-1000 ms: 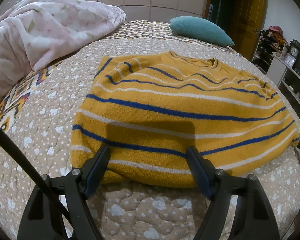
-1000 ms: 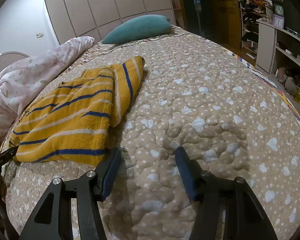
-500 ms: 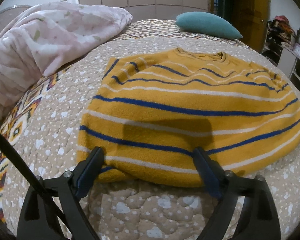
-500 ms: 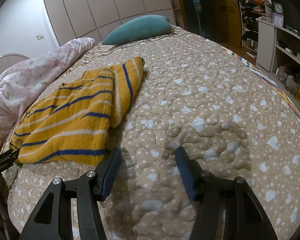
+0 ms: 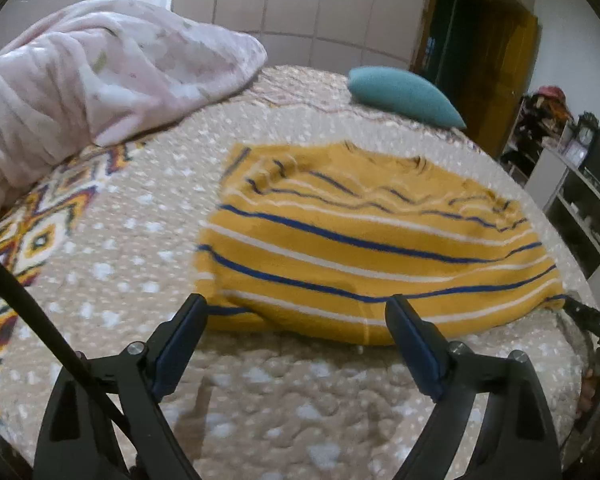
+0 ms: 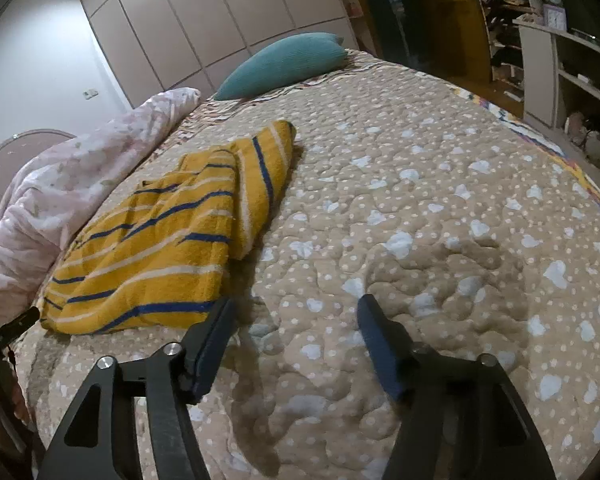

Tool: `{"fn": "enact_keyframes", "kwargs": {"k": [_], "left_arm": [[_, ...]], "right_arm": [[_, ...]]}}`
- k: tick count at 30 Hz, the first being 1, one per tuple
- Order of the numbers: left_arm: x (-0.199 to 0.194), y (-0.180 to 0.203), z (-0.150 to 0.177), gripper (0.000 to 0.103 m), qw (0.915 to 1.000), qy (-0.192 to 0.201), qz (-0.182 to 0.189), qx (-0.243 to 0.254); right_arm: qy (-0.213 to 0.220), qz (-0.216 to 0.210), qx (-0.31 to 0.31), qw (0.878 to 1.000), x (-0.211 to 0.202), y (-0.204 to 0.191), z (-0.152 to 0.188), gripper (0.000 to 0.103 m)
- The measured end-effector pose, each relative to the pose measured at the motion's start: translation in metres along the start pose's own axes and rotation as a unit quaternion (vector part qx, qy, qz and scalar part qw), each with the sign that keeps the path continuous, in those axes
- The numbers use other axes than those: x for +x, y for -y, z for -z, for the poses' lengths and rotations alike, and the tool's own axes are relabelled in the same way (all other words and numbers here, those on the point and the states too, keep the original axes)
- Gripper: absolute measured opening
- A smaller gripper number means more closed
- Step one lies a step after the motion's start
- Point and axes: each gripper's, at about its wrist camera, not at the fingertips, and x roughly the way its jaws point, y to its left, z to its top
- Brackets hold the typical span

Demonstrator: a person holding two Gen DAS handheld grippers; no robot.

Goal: Fold small clothes

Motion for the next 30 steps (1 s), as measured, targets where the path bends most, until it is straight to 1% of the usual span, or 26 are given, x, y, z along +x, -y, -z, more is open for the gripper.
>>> {"fn": "enact_keyframes", "kwargs": {"k": [1,3,5,6,9,11,13,14,15,16,17,18,20,22,23,24,25,26,27,28,29,30], "left_arm": [[-0.001,-0.004,-0.001,0.090,1.0000,0.002,-0.006,-0.004],[0.004,-0.019,-0.006,0.090,0.9995,-0.007,-0.019,-0.022],[0.018,-0.039,-0.016,0.090,0.9974,-0.024,-0.038,-0.057],[0.023,-0.046,-0.021,0.090,0.9963,-0.027,-0.038,-0.072],[0.036,-0.058,-0.030,0.090,0.9934,-0.039,-0.034,-0.103],[0.041,-0.061,-0.033,0.090,0.9917,-0.045,-0.021,-0.118],[0.040,-0.059,-0.031,0.090,0.9906,-0.053,0.001,-0.126],[0.039,-0.057,-0.029,0.090,0.9903,-0.057,0.008,-0.127],[0.036,-0.053,-0.027,0.090,0.9903,-0.060,0.014,-0.125],[0.033,-0.049,-0.025,0.090,0.9907,-0.059,0.017,-0.122],[0.029,-0.041,-0.021,0.090,0.9922,-0.053,0.026,-0.110],[0.028,-0.036,-0.020,0.090,0.9932,-0.051,0.028,-0.101],[0.027,-0.024,-0.015,0.090,0.9965,-0.039,0.021,-0.071],[0.032,-0.019,-0.011,0.090,0.9986,-0.030,-0.005,-0.044],[0.039,-0.019,-0.006,0.090,0.9984,-0.037,-0.027,-0.031],[0.044,-0.022,-0.003,0.090,0.9979,-0.047,-0.027,-0.034],[0.049,-0.027,0.000,0.090,0.9972,-0.057,-0.015,-0.045],[0.051,-0.032,0.001,0.091,0.9964,-0.062,-0.005,-0.058],[0.053,-0.036,0.001,0.093,0.9956,-0.064,0.005,-0.068],[0.053,-0.038,0.000,0.093,0.9951,-0.066,0.010,-0.073],[0.054,-0.038,0.000,0.094,0.9948,-0.067,0.013,-0.075],[0.054,-0.038,0.001,0.094,0.9951,-0.066,0.012,-0.073]], "right_arm": [[-0.001,-0.001,0.001,1.000,0.000,0.000,0.000,0.070],[-0.004,-0.002,0.001,1.000,0.001,0.000,-0.001,0.071],[-0.006,0.002,-0.002,1.000,0.001,-0.003,-0.002,0.071],[-0.007,0.005,-0.005,1.000,0.002,-0.004,-0.002,0.071],[-0.011,0.016,-0.014,1.000,0.004,-0.008,-0.003,0.071],[-0.021,0.024,-0.022,0.999,0.003,-0.011,-0.004,0.071],[-0.028,0.033,-0.033,0.999,-0.004,-0.015,-0.008,0.069],[-0.012,0.030,-0.033,0.999,-0.014,-0.016,-0.009,0.069],[0.007,0.018,-0.027,0.999,-0.025,-0.017,-0.009,0.069],[0.018,0.000,-0.017,1.000,-0.033,-0.016,-0.010,0.070],[0.019,-0.021,-0.006,1.000,-0.037,-0.017,-0.012,0.070],[0.016,-0.031,-0.002,0.999,-0.036,-0.017,-0.014,0.070],[0.006,-0.043,0.002,0.999,-0.027,-0.020,-0.019,0.070],[0.001,-0.036,0.000,0.999,-0.010,-0.026,-0.027,0.070],[-0.005,-0.041,0.003,0.999,-0.002,-0.029,-0.030,0.070],[-0.012,-0.050,0.008,0.999,0.007,-0.031,-0.033,0.070],[-0.025,-0.063,0.017,0.998,0.019,-0.035,-0.036,0.070],[-0.032,-0.066,0.022,0.997,0.026,-0.037,-0.037,0.070],[-0.042,-0.067,0.027,0.997,0.036,-0.040,-0.039,0.067],[-0.050,-0.067,0.028,0.996,0.044,-0.044,-0.039,0.059],[-0.061,-0.066,0.028,0.996,0.051,-0.048,-0.040,0.037],[-0.071,-0.074,0.029,0.994,0.056,-0.051,-0.041,0.028]]}}
